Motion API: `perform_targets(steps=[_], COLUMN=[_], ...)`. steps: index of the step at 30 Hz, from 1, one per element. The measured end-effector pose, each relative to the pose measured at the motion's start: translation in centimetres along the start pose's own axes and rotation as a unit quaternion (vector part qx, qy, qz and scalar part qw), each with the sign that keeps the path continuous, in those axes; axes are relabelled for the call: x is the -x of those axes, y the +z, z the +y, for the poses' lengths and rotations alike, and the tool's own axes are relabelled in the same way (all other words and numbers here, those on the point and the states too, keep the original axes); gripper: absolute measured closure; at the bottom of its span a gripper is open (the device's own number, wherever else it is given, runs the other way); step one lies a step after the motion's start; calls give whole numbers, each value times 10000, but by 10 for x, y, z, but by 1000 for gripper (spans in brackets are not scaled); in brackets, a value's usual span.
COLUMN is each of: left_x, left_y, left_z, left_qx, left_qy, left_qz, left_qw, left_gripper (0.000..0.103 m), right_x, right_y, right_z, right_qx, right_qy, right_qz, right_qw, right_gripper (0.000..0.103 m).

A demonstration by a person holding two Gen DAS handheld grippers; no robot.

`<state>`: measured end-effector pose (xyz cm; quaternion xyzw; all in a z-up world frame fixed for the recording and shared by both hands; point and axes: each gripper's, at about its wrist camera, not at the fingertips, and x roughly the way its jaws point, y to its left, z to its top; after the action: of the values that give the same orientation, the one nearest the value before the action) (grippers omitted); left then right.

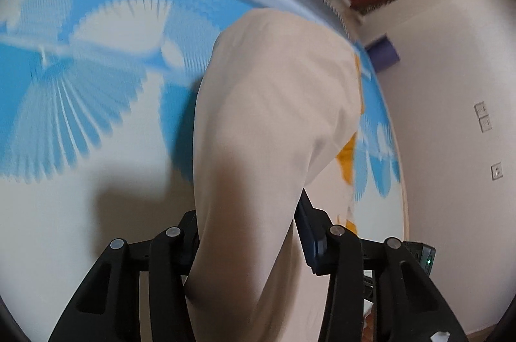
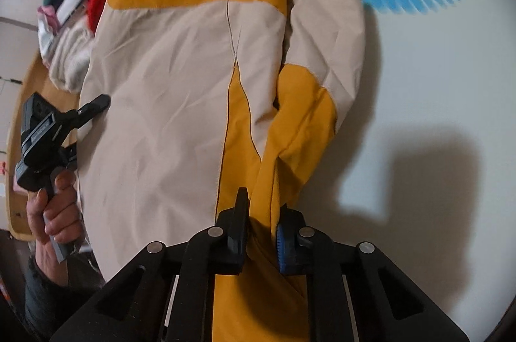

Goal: Fold large clothes
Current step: 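Fold the other orange side over the first fold with the right tool, then open the right tool and lift both tools away from the folded jacket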

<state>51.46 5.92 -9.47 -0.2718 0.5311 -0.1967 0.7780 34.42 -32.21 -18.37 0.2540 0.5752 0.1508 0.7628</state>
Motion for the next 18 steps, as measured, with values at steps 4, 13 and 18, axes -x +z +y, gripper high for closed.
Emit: perform_targets(steps=[4, 13, 18], left_x=[14, 37, 41], left_y=[33, 49, 20], left_z=[31, 93, 53], left_qx=[5, 470, -898], left_qy=[214, 656, 269], left_qz=[-280, -168, 678], left_qw=[9994, 9966, 9933], left_gripper=[60, 56, 56], right_x=[-7, -23, -13], right_y=[36, 69, 69], right_z=[32, 56, 57], right_qx=[263, 528, 638], right_qy=[-21, -702, -921], right_qz=[-286, -164, -207], right_qw=[9992, 9960, 9935], right_gripper=[90, 75, 63])
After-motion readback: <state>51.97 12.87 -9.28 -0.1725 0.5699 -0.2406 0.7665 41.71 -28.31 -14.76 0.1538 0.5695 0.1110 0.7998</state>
